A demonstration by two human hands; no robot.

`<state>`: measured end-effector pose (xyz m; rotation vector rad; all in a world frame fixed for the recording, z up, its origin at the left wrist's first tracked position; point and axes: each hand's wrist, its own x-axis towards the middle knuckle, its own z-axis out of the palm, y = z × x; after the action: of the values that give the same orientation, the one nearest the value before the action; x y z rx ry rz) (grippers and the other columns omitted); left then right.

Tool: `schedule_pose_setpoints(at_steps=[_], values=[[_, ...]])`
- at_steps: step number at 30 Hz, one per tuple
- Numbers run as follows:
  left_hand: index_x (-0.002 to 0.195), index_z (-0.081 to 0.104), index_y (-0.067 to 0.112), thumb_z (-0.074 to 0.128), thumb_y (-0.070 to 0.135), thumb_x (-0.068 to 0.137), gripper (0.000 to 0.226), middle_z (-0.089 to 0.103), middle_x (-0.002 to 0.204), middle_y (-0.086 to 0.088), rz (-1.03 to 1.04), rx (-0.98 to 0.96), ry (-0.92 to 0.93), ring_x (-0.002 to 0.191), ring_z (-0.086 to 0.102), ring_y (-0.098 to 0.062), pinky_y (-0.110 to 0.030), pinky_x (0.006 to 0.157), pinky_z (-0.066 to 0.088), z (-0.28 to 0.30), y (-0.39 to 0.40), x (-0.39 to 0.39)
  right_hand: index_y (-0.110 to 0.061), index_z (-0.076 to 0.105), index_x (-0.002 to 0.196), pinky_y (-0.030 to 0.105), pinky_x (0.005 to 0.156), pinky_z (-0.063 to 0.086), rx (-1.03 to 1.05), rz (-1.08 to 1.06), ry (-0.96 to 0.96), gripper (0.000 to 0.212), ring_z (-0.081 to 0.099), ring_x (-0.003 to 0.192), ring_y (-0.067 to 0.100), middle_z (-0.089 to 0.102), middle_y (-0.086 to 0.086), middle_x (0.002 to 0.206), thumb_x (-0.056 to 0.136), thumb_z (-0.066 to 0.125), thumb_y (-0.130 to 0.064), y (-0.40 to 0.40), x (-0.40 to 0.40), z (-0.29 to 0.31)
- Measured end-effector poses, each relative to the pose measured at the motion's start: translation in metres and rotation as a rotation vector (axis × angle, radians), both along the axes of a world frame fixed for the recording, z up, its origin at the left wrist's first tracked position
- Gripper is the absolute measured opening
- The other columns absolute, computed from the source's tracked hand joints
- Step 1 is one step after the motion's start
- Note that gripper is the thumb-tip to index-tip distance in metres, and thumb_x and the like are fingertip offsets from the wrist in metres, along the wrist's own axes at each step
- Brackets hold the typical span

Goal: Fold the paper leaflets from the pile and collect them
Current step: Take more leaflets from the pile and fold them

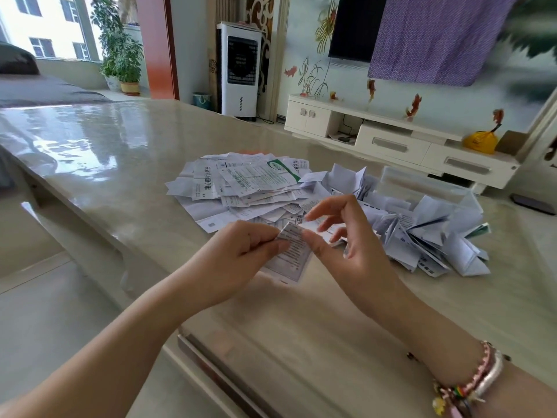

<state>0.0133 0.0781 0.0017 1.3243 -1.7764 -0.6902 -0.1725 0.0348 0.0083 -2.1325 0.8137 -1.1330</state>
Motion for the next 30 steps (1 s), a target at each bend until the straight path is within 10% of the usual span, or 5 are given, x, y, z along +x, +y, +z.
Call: schedule_pose_setpoints(at_steps=[4,10,17,24,30], values=[[0.083,0.066,-0.005,0.06,0.013,0.092,0.021,0.069,0.071,-0.005,-0.092,0.112,0.281,0.062,0.065,-0.02,-0.028,0.06,0.055,0.012,-0.001,-0.003,-0.026,0.046,0.097,0.02,0.063,0.037,-0.105,0.141,0.138,0.014,0.05,0.079,0.01,0.052,-0.01,0.087,0.095,0.054,-0.014,0.005,-0.007,0.006],[0.081,0.068,0.006,0.063,0.01,0.088,0.009,0.068,0.065,0.0,0.107,0.074,0.46,0.055,0.056,-0.011,-0.022,0.061,0.055,0.024,-0.017,0.006,-0.026,0.066,0.088,0.039,0.06,0.044,0.105,0.061,0.148,0.015,0.053,0.067,0.029,0.059,-0.014,0.074,0.095,0.057,-0.015,-0.003,-0.007,0.029],[0.1,0.069,0.028,0.058,0.031,0.092,0.014,0.064,0.119,0.005,0.442,-0.231,-0.273,0.112,0.055,-0.02,-0.038,0.093,0.044,-0.007,-0.07,0.044,-0.013,0.063,0.106,0.005,0.053,0.041,0.208,-0.171,0.031,0.019,0.056,0.059,-0.012,0.066,0.001,0.098,0.098,0.048,-0.005,-0.066,0.008,0.077],[0.129,0.055,0.044,0.047,0.048,0.095,0.035,0.026,0.158,0.003,0.459,0.031,-0.465,0.147,0.011,-0.023,-0.04,0.118,0.007,-0.012,-0.092,0.044,-0.022,0.059,0.115,0.027,0.082,0.043,0.174,-0.498,0.24,0.023,0.057,0.098,0.019,0.058,0.001,0.115,0.097,0.045,-0.017,-0.182,0.024,0.071],[0.134,0.052,0.039,0.039,0.044,0.099,0.037,0.038,0.151,0.008,0.442,0.066,-0.531,0.147,0.014,-0.022,-0.042,0.118,0.006,-0.015,-0.101,0.044,-0.031,0.057,0.118,0.034,0.092,0.04,0.164,-0.624,0.487,0.028,0.049,0.11,0.027,0.048,0.008,0.14,0.096,0.04,-0.028,-0.195,0.024,0.067]])
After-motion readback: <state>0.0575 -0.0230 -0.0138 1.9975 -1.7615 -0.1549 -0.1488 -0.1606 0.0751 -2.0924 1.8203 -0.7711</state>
